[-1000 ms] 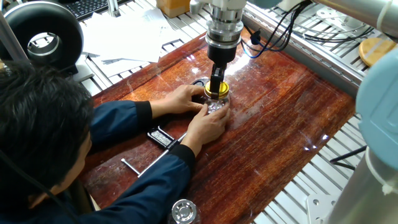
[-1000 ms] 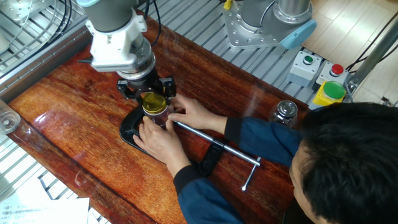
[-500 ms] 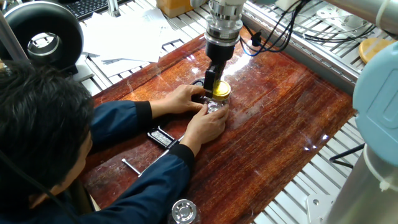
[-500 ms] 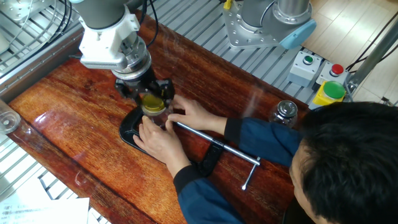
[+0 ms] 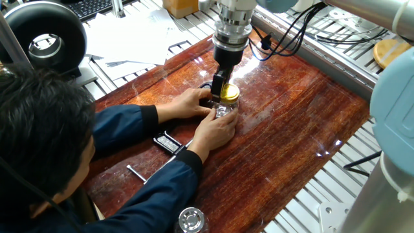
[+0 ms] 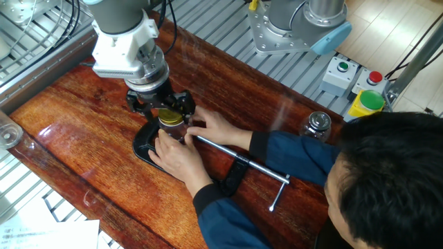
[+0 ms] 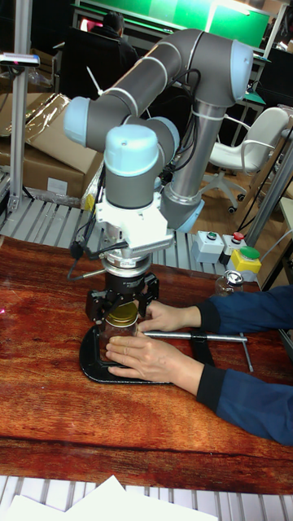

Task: Screw the lid onto the jar

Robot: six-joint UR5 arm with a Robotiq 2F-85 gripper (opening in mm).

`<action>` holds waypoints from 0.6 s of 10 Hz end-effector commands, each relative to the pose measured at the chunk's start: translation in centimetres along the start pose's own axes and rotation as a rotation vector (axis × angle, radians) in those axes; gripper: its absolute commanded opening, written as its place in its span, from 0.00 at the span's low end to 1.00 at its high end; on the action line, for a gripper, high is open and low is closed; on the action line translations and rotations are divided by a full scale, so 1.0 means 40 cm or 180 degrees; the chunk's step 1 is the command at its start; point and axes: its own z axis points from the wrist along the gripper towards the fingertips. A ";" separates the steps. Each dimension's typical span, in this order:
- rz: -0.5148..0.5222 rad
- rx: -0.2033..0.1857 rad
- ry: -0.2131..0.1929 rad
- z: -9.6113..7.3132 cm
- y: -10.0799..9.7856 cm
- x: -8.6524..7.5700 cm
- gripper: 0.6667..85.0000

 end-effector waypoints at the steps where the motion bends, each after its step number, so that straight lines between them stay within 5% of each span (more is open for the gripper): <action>1: 0.0144 -0.0003 0.0048 -0.035 0.060 -0.026 1.00; 6: -0.0213 0.0215 0.0129 -0.104 0.036 -0.041 0.97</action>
